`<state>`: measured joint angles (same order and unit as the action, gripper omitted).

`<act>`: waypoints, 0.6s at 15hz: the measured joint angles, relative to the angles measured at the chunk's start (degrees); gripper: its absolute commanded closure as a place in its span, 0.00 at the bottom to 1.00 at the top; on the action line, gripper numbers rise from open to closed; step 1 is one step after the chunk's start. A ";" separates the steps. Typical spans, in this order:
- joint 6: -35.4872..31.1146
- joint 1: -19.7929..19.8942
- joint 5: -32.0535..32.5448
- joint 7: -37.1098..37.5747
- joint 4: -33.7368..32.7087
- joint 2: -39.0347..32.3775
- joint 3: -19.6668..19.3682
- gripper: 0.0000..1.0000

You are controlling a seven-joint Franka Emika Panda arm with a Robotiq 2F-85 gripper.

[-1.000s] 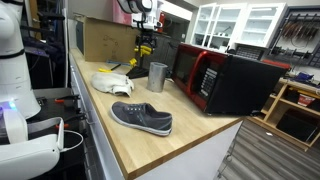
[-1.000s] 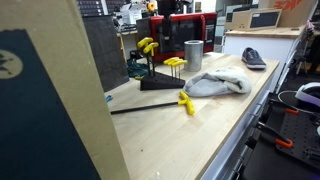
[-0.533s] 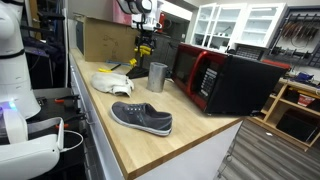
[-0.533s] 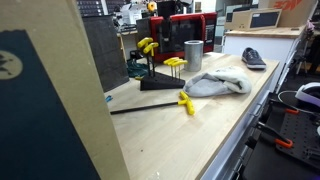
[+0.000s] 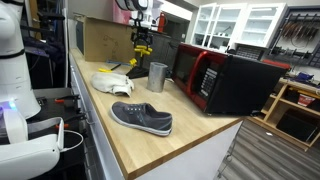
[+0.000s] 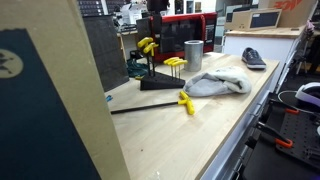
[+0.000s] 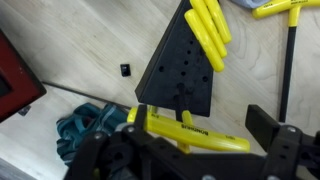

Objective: Lift the biggest hammer from the holder and place it on the grey towel

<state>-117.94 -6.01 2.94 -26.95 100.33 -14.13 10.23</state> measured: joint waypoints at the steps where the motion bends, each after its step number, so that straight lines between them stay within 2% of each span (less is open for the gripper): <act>1: 0.22 -0.09 0.01 -1.29 -0.59 0.04 0.05 0.00; 9: 0.90 -0.19 -1.81 -15.95 -5.02 -1.42 1.35 0.00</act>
<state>-117.04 -6.20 1.13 -42.90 95.31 -15.55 11.58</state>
